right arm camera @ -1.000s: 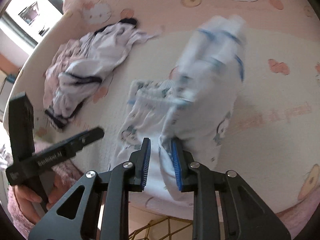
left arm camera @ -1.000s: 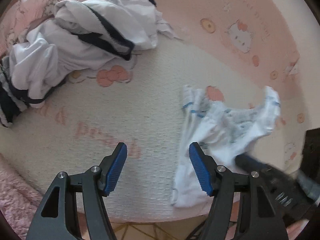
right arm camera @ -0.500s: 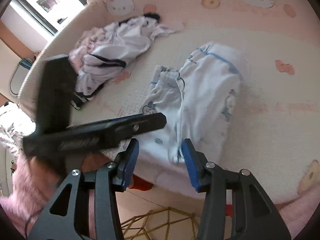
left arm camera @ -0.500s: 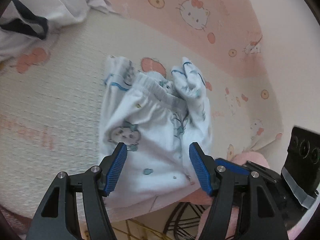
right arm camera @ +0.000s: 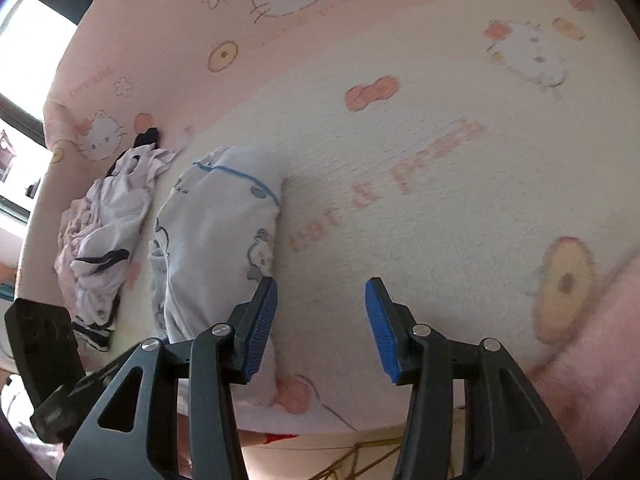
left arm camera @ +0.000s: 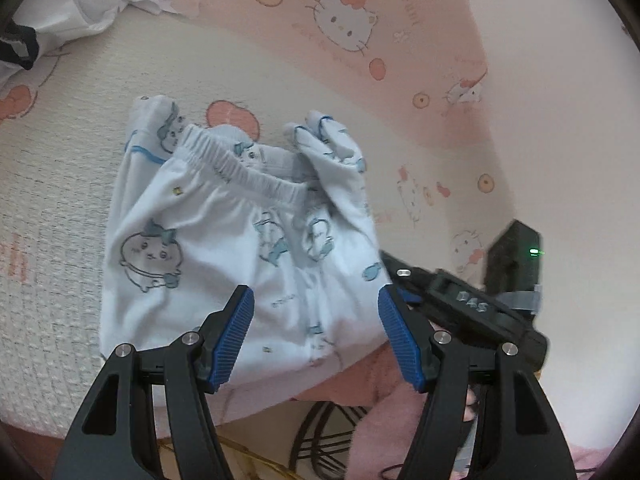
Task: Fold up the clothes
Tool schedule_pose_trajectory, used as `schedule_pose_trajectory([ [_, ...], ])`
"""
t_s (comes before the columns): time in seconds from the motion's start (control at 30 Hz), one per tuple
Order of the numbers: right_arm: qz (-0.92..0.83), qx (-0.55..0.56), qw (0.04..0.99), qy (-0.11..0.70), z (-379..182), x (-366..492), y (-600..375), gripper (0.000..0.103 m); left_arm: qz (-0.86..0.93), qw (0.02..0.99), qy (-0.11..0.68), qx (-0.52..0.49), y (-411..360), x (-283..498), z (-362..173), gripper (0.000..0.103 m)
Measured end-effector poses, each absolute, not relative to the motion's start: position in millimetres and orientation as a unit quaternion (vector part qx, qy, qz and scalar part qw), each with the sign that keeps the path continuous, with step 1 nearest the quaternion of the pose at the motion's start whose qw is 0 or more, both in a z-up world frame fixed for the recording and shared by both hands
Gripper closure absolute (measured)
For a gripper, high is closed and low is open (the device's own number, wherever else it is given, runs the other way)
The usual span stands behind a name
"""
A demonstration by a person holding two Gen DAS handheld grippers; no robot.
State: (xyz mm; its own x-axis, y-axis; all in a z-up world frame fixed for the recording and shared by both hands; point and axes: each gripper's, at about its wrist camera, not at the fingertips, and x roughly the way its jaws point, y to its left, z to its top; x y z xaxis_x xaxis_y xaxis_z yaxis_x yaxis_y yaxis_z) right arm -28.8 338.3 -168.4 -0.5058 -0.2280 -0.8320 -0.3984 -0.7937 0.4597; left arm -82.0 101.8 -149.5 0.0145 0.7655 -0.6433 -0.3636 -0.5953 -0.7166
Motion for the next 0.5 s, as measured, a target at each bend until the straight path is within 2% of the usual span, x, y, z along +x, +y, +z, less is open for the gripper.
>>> schedule_pose_trajectory([
  [0.13,0.780,-0.518,-0.026,0.350,-187.2,-43.9,324.4,0.056,0.682,0.390,-0.165,-0.596,109.3,-82.3,-156.1,0.036],
  [0.33,0.784,-0.530,-0.073,0.315,-190.1,-46.8,306.7,0.054,0.690,0.378,-0.163,-0.596,108.5,-69.7,-167.8,0.036],
  [0.5,0.754,-0.508,-0.107,0.402,-196.7,-46.9,317.6,0.054,0.694,0.385,-0.184,-0.580,112.4,-69.5,-158.8,0.036],
])
